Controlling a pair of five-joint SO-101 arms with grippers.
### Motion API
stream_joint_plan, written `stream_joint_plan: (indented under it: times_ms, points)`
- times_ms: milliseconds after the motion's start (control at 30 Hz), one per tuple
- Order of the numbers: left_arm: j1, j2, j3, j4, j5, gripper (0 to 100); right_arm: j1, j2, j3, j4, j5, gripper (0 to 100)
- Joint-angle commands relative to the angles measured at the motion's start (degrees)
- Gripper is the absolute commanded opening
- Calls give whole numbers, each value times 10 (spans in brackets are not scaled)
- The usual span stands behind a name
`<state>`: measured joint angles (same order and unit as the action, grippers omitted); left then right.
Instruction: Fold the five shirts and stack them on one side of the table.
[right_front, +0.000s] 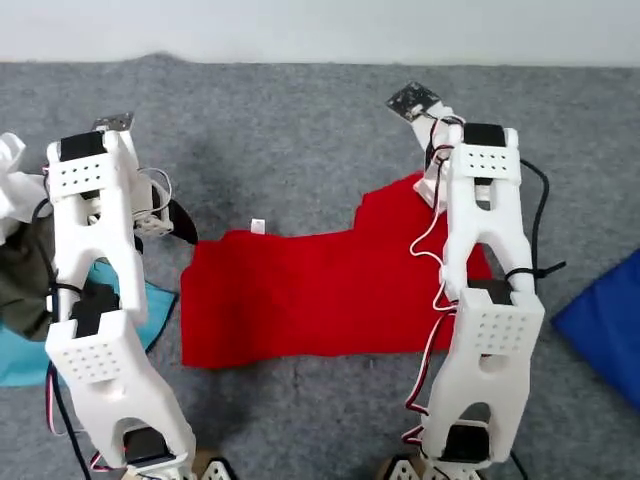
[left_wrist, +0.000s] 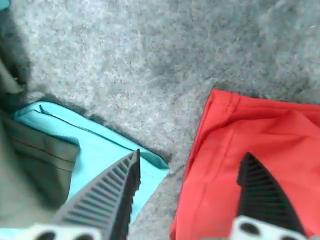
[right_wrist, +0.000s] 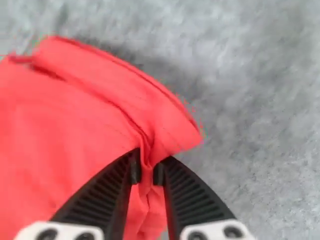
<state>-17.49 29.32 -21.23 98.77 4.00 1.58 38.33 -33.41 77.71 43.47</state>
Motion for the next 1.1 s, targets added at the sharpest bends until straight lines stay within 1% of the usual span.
stream_joint_plan:
  times_ms: [0, 100, 433, 633, 900, 1067]
  points:
    - [0, -9, -2, 18, 7, 304, -13, -51, -31, 73, 69, 10]
    - [0, -6, -2, 17, 7, 304, -24, -57, -31, 128, 111, 10]
    - [-1, -6, -2, 18, 7, 304, -63, -54, -29, 248, 169, 10]
    - [-1, -5, -2, 18, 7, 304, -68, -56, -25, 253, 171, 10]
    - [-2, -5, -2, 18, 5, 304, -88, -58, 77, 254, 171, 10]
    - [-3, -4, -2, 18, 4, 304, -94, -72, 87, 253, 171, 10]
